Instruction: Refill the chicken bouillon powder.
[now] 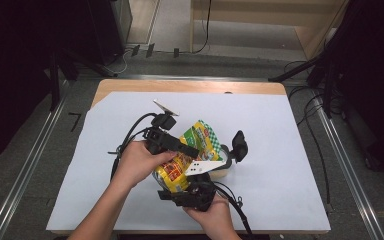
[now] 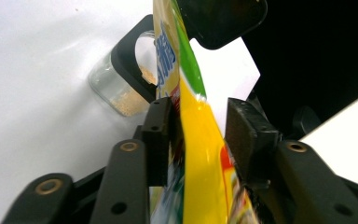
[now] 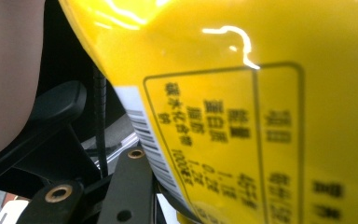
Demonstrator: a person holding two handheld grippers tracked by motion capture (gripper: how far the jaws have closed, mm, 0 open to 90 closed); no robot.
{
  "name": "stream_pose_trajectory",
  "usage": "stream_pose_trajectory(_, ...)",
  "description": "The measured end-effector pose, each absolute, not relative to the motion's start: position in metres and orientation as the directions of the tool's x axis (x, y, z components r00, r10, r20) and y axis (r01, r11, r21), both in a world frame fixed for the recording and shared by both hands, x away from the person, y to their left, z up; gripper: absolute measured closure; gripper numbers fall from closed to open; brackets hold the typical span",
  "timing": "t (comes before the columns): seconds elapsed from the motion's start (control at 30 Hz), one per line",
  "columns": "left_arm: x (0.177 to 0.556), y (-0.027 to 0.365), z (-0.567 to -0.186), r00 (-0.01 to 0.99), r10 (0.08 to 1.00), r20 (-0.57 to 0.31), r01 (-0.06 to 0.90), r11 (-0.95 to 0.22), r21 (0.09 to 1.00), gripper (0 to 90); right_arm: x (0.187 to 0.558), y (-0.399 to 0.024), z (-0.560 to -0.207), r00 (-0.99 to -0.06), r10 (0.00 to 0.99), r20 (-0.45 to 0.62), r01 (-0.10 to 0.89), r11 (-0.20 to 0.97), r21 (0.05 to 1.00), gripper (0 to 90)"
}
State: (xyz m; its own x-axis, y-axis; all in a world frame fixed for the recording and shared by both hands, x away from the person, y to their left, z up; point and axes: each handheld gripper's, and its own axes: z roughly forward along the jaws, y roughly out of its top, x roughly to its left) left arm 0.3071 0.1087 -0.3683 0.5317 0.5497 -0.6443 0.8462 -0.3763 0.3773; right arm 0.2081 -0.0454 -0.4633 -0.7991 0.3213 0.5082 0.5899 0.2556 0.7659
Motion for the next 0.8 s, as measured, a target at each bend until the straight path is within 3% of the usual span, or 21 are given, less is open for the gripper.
stream_pose_trajectory(0.13, 0.3067, 0.1106, -0.3698, 0.516, 0.544, -0.662, 0.856, -0.358, 0.373, 62.7, 0.2076, -0.0435, -0.4636, -0.801, 0.331, 0.499, 0.587, 0.269, 0.764, 67.4)
stream_pose_trajectory(0.27, 0.3058, 0.1110, -0.3696, 0.524, 0.546, -0.654, 0.852, -0.345, 0.394, 64.2, 0.2050, -0.0399, -0.4631, -0.803, 0.380, 0.459, 0.576, 0.299, 0.761, 56.1)
stream_pose_trajectory(0.33, 0.3048, 0.1116, -0.3696, 0.518, 0.552, -0.653, 0.855, -0.333, 0.397, 64.1, 0.2041, -0.0397, -0.4615, -0.803, 0.397, 0.445, 0.573, 0.306, 0.760, 55.4)
stream_pose_trajectory(0.53, 0.3014, 0.1089, -0.3680, 0.535, 0.541, -0.649, 0.845, -0.334, 0.418, 63.1, 0.2059, -0.0419, -0.4603, -0.789, 0.383, 0.480, 0.595, 0.284, 0.752, 66.7)
stream_pose_trajectory(0.8, 0.3007, 0.1073, -0.3685, 0.557, 0.536, -0.634, 0.830, -0.349, 0.435, 63.0, 0.2083, -0.0452, -0.4607, -0.787, 0.316, 0.530, 0.609, 0.259, 0.750, 69.8)
